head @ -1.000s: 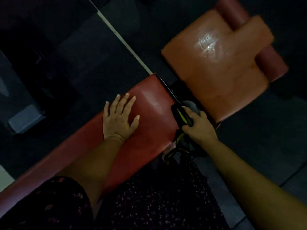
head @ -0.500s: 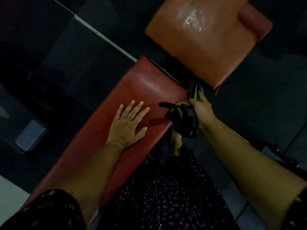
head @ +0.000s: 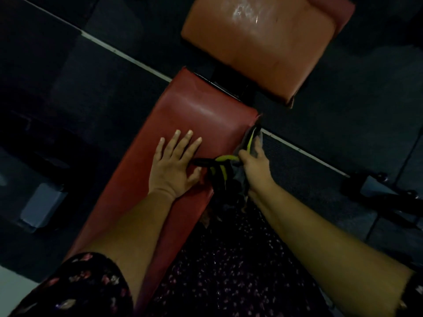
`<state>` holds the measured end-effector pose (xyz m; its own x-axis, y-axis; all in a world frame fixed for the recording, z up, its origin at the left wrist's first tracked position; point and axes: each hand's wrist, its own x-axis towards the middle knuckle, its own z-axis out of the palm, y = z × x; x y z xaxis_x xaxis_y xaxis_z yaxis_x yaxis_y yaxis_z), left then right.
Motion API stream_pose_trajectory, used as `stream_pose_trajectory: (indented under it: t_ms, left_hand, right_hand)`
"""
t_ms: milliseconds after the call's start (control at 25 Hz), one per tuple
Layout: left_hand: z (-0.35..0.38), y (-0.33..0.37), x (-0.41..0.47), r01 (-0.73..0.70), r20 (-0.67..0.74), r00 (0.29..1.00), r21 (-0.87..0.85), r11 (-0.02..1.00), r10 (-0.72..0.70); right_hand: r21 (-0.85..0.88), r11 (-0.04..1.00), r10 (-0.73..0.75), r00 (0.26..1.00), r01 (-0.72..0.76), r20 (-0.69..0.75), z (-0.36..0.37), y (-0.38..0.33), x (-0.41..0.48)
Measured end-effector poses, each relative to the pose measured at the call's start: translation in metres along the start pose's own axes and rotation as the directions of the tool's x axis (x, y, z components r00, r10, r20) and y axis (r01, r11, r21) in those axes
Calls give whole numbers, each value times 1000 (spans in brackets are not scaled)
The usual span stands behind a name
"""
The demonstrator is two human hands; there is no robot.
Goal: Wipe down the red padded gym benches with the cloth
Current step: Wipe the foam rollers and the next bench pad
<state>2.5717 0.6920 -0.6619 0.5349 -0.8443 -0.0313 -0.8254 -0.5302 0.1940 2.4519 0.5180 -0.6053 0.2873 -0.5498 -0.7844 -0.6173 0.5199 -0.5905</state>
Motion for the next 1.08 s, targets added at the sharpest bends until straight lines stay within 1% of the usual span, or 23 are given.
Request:
stream_pose_trajectory:
  t_ms: [40, 120, 160, 200, 240, 280, 320, 360, 400, 440, 520, 560, 640, 720, 760, 840, 920, 1000, 1080]
  left_hand:
    - [1, 0, 0, -4, -14, 1000, -1, 1000, 4]
    - [1, 2, 0, -4, -37, 999, -2, 1000, 4]
    - [1, 1, 0, -4, -42, 999, -2, 1000, 4]
    - [2, 1, 0, -6, -43, 999, 1, 1000, 6]
    - [2, 1, 0, -10, -39, 999, 5, 1000, 10]
    - [3, 1, -1, -10, -35, 999, 4, 1000, 10]
    - [3, 0, -1, -8, -36, 999, -5, 1000, 8]
    - [3, 0, 0, -5, -39, 999, -18, 1000, 4]
    - [2, 0, 1, -3, -41, 999, -27, 1000, 2]
    - [1, 2, 1, -5, -44, 999, -35, 999, 4]
    - [-2, 1, 0, -14, -68, 998, -88, 996, 8]
    - [-3, 1, -4, -23, -81, 997, -133, 991, 12]
    - [-7, 1, -23, -27, -115, 993, -183, 983, 6]
    - [-10, -2, -51, -30, -116, 993, -180, 983, 9]
    - [-10, -4, -66, -40, -109, 994, -165, 985, 22]
    - [-9, -10, -93, -41, -93, 995, -127, 991, 30]
    - [-5, -16, -116, -29, -45, 999, -94, 995, 24]
    - [-3, -17, -128, -12, -7, 1000, -47, 999, 11]
    - [0, -16, -137, 15, 14, 1000, 1, 1000, -15]
  right_hand:
    - [20, 998, 55, 998, -56, 32, -3, 5, 4]
    - [182, 970, 148, 984, -164, 99, -6, 6, 22]
    - [247, 954, 149, 983, -170, 105, -5, 3, 28]
    - [264, 954, 125, 989, -141, 76, -1, 1, 28]
    - [239, 967, 84, 996, -90, 35, 1, 0, 20]
    - [173, 984, 32, 999, -32, 3, 4, 5, 7]
    - [82, 996, -23, 999, 21, 25, 4, 13, -12]
    - [-26, 999, -44, 996, 46, 73, 4, 23, -27]
    - [-158, 986, -37, 991, 58, 130, 2, 28, -42]
    - [-260, 965, 3, 984, 44, 178, 1, 35, -49]
    - [-350, 936, 113, 975, -40, 190, -3, 37, -39]
    - [-359, 931, 139, 975, -68, 174, -5, 29, -32]
    - [-268, 958, 129, 986, -98, 102, 1, 25, -25]
    - [-132, 985, 119, 991, -111, 56, 14, 40, -38]
    - [-121, 987, 110, 992, -102, 56, 20, 51, -50]
    - [-220, 971, 116, 988, -91, 102, 27, 69, -60]
    - [-290, 949, 162, 979, -121, 123, 29, 74, -46]
    - [-291, 948, 164, 982, -129, 98, 27, 62, -34]
    - [-295, 952, 105, 993, -86, 49, 31, 63, -44]
